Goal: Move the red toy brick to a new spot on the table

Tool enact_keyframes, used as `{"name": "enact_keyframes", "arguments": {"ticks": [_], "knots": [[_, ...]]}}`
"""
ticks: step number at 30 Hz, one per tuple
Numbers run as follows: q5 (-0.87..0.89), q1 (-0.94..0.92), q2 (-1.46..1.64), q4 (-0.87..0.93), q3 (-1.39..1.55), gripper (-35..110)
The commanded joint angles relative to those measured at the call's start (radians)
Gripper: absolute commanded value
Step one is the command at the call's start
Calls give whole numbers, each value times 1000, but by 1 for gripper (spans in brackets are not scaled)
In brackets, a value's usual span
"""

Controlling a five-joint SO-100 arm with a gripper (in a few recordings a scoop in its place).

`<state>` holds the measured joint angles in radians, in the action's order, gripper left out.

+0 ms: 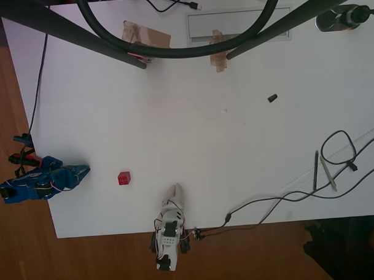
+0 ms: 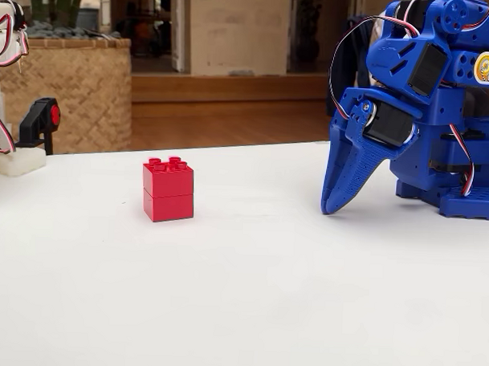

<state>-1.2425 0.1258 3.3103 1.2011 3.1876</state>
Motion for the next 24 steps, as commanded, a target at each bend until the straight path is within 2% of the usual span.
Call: {"name": "enact_keyframes", "arguments": {"ticks": [1, 24], "knots": [[21, 23, 31, 8, 32, 0], [15, 21, 31, 8, 32, 0]]}}
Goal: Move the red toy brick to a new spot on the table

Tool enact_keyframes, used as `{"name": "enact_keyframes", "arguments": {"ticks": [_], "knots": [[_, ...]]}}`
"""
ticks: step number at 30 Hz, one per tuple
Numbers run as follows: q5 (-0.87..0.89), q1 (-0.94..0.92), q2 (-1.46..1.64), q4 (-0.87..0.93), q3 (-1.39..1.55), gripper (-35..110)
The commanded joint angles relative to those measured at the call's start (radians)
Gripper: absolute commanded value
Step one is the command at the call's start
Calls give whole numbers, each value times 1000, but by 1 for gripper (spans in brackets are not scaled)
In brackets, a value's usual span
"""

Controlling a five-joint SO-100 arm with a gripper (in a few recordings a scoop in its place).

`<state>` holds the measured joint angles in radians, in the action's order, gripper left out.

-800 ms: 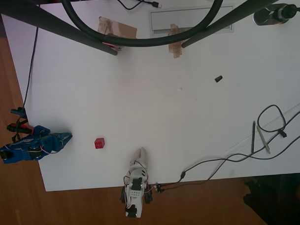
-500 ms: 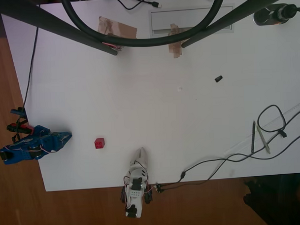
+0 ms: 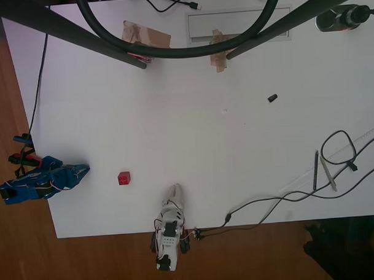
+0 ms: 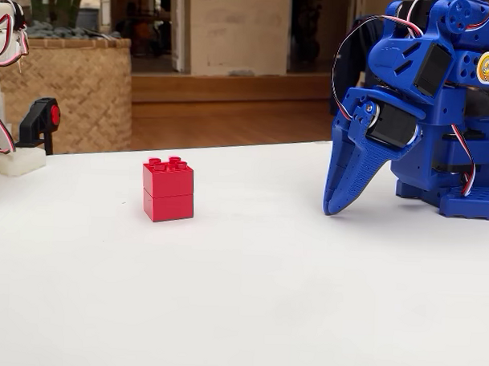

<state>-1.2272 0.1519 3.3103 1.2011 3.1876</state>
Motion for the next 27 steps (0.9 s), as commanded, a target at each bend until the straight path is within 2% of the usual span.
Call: {"name": "enact_keyframes", "arguments": {"ticks": [1, 27], "knots": [[0, -5, 31, 8, 32, 0], [20, -8, 31, 6, 32, 0]]}}
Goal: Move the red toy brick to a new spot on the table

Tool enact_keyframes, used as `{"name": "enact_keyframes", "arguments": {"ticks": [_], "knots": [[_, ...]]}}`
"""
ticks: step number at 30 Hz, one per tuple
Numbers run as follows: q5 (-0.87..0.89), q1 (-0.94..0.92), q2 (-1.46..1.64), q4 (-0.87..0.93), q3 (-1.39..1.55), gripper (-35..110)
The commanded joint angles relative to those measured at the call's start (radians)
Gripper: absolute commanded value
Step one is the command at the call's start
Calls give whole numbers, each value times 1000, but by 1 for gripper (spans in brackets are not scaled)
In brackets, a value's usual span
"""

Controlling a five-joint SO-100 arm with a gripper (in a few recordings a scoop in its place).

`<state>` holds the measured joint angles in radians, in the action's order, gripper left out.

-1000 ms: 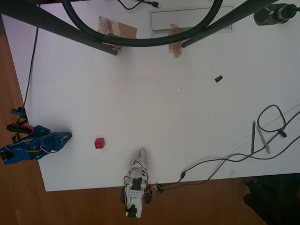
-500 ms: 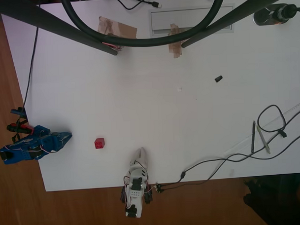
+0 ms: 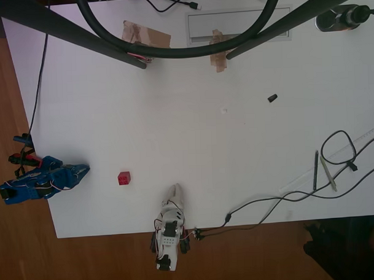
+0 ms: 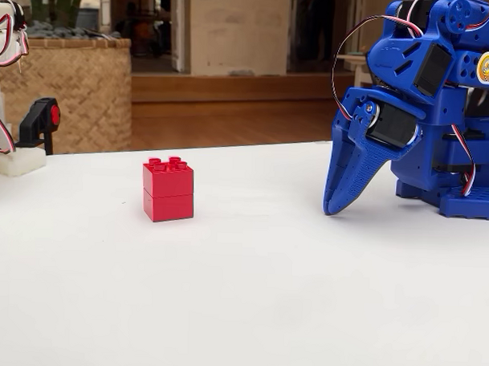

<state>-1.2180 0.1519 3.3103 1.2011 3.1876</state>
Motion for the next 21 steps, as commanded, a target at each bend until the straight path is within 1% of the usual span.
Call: {"name": "enact_keyframes", "arguments": {"ticks": [1, 21], "knots": [[11, -8, 31, 6, 32, 0], [-6, -8, 31, 6, 32, 0]]}}
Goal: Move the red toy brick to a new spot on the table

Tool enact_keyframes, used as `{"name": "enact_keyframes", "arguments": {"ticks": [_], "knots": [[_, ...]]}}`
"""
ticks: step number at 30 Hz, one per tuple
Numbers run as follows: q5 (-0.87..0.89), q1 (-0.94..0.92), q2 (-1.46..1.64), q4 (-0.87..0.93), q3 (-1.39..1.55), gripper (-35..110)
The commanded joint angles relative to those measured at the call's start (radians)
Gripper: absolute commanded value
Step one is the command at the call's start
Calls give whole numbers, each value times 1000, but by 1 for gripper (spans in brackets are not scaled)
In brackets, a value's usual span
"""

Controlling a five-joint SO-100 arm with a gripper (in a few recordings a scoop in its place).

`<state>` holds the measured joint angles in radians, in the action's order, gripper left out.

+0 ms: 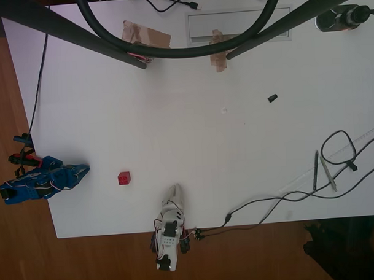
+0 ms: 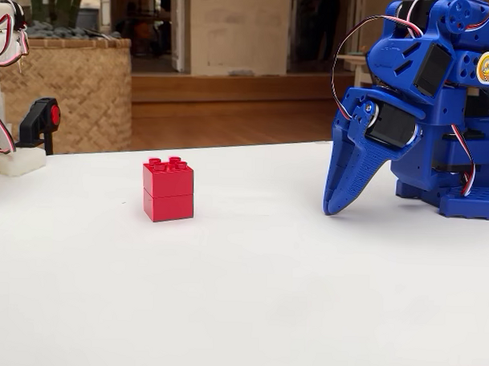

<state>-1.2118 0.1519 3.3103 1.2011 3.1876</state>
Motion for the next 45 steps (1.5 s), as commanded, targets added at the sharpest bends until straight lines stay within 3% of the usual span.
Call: {"name": "enact_keyframes", "arguments": {"ticks": [1, 9, 16, 25, 39, 45], "knots": [[-12, -14, 31, 2, 32, 0], [-175, -66, -52, -9, -132, 0], [-255, -132, -560, -189, -495, 0], [-324, -181, -1052, -261, -951, 6], [-442, -325, -1276, -657, -914, 27], [-431, -345, -1327, -667, -917, 31]]}}
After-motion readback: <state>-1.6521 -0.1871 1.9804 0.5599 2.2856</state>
